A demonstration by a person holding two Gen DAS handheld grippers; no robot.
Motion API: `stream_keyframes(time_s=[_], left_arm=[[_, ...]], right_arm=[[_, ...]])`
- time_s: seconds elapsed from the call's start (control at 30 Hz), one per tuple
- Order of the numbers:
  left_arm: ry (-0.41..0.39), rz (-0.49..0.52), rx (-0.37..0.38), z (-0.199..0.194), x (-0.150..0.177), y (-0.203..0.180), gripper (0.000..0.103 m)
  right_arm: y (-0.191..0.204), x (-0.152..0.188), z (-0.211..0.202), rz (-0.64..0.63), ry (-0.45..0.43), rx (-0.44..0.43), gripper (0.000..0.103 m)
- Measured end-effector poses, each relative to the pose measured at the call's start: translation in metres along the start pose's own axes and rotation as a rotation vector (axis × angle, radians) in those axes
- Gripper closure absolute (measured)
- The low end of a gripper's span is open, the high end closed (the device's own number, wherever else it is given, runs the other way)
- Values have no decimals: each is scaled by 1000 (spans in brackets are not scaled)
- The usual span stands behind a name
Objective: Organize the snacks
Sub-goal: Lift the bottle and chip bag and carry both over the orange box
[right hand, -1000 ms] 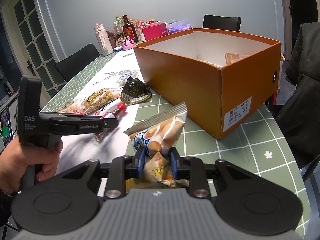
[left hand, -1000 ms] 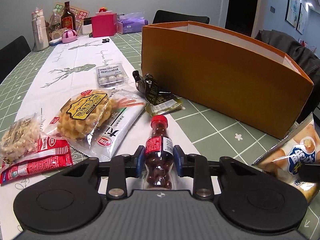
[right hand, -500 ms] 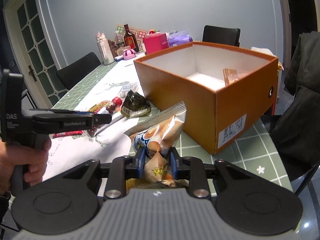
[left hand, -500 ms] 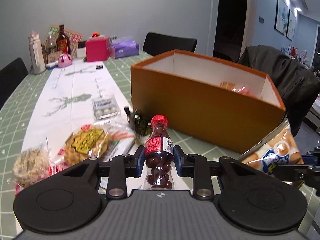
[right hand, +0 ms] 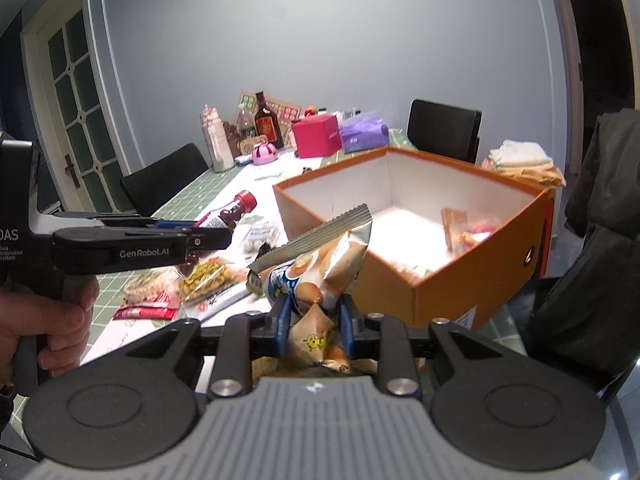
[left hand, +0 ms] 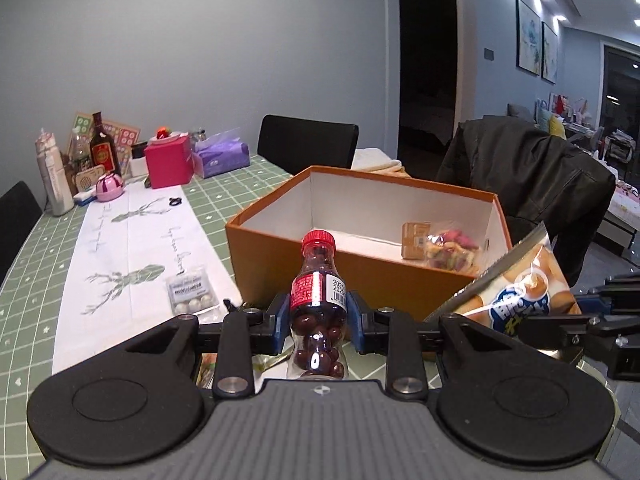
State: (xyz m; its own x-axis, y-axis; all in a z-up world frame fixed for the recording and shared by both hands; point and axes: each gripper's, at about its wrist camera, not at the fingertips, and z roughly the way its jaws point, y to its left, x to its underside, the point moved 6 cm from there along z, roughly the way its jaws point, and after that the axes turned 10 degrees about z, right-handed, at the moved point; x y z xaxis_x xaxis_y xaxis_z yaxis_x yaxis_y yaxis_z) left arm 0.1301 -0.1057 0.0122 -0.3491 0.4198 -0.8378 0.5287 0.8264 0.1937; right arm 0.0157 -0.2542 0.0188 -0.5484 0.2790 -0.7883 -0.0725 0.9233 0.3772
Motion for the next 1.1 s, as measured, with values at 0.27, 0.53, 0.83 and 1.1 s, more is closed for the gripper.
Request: stream_keyframes(time_s=[0.27,0.53,0.83,1.1], left_arm=[[-44,43,21,8,-30,-8,69],[-45,88,46,27,-53,-17,69],[23,126,83,64,-60,-27,69],[71,147,93,90,-71,-32,69]], right_arm=[[-9,-38,-8,-19,-84,25,80],[-29,-74,0,2,-136,51,80],[-58,-101,31,71,-121,81,80],[-79,-110,69,130,-67,102,80]])
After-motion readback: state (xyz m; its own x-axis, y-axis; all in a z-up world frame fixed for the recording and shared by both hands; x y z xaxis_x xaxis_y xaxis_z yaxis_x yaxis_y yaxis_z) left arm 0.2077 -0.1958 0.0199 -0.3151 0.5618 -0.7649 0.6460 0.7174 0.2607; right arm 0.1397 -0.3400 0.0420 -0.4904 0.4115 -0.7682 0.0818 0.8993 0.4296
